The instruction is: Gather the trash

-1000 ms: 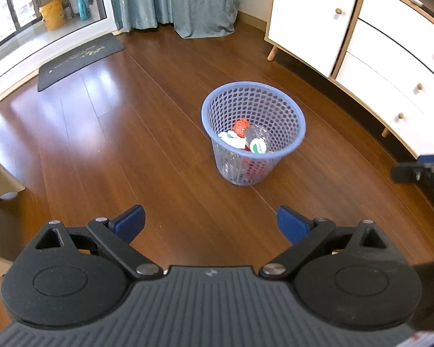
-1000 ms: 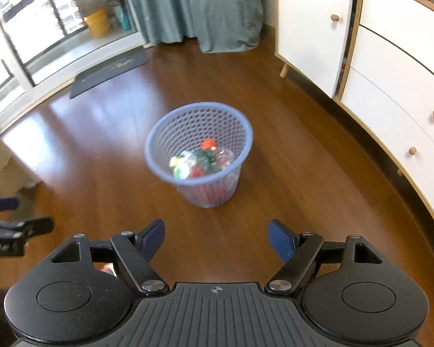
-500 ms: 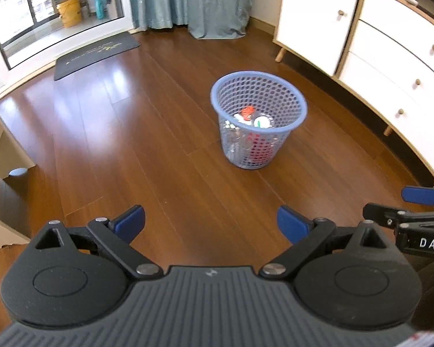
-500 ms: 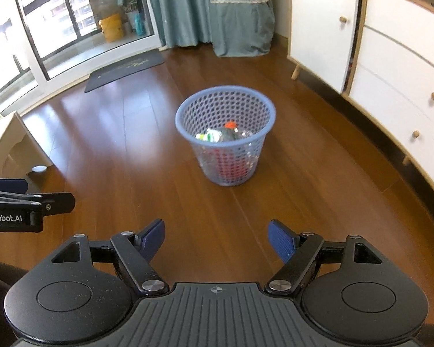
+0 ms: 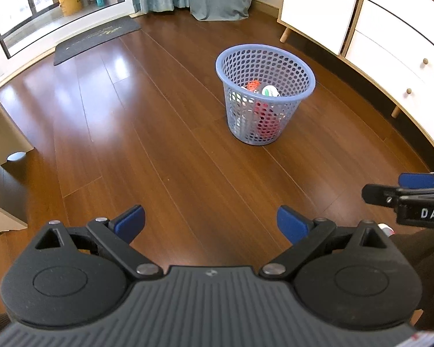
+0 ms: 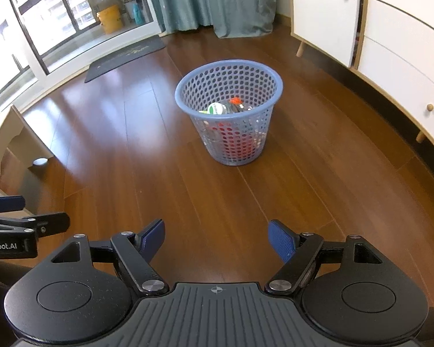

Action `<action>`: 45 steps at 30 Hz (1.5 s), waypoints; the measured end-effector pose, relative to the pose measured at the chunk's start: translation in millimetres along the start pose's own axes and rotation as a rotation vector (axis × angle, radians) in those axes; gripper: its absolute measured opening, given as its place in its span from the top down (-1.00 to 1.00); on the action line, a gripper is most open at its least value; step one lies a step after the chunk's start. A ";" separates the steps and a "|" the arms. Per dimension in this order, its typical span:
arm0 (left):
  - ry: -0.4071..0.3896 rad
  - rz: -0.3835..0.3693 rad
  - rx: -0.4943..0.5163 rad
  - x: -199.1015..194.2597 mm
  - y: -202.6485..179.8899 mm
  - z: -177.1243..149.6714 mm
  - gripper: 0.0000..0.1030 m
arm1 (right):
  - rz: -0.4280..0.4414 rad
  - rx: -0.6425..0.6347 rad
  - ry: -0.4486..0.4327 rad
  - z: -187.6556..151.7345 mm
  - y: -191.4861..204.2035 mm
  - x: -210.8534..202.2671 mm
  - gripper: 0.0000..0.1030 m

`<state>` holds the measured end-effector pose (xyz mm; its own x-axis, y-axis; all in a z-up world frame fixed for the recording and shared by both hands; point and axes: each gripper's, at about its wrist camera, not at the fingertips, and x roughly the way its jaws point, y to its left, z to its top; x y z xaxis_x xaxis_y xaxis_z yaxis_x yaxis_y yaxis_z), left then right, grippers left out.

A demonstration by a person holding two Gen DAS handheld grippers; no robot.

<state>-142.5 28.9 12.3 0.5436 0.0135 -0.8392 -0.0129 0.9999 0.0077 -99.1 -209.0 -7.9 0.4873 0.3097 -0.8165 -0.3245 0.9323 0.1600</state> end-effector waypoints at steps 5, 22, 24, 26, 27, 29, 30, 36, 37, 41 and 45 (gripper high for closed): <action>0.005 0.003 -0.018 5.0 2.8 -0.7 -0.87 | 0.016 -0.009 -0.001 -2.3 2.8 0.9 -0.46; 0.008 0.007 -0.006 8.7 -5.0 -1.3 -0.87 | 0.014 -0.001 -0.002 -5.6 1.3 -3.2 -0.47; 0.007 0.007 -0.006 8.3 -5.2 -1.3 -0.87 | 0.015 -0.004 -0.001 -5.8 1.9 -3.5 -0.46; 0.006 0.006 -0.006 8.2 -4.6 -1.3 -0.87 | 0.014 -0.005 -0.001 -5.0 1.9 -3.5 -0.47; 0.006 0.006 -0.006 8.5 -4.2 -0.9 -0.87 | 0.015 -0.005 0.000 -5.0 1.9 -3.5 -0.47; 0.006 0.007 -0.006 8.5 -3.3 -0.9 -0.87 | 0.014 -0.005 0.000 -5.2 2.1 -3.5 -0.46; 0.007 0.007 -0.007 8.7 -3.2 -0.8 -0.87 | 0.014 -0.005 0.000 -5.1 2.1 -3.5 -0.46; 0.007 0.008 -0.007 8.4 -2.5 -0.7 -0.87 | 0.015 -0.005 0.000 -5.0 2.5 -3.8 -0.47; 0.007 0.008 -0.007 8.3 -2.5 -0.7 -0.87 | 0.015 -0.005 0.001 -5.4 2.6 -3.9 -0.47; 0.004 0.006 -0.004 8.1 -1.1 -0.5 -0.87 | 0.015 -0.005 0.000 -5.3 2.7 -3.9 -0.47; -0.003 0.006 0.004 7.2 -1.3 -0.7 -0.87 | 0.013 -0.006 0.002 -6.3 3.0 -4.0 -0.47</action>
<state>-139.1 27.7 5.8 0.5463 0.0192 -0.8374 -0.0123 0.9998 0.0149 -107.2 -208.6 -7.6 0.4812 0.3216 -0.8155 -0.3357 0.9270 0.1676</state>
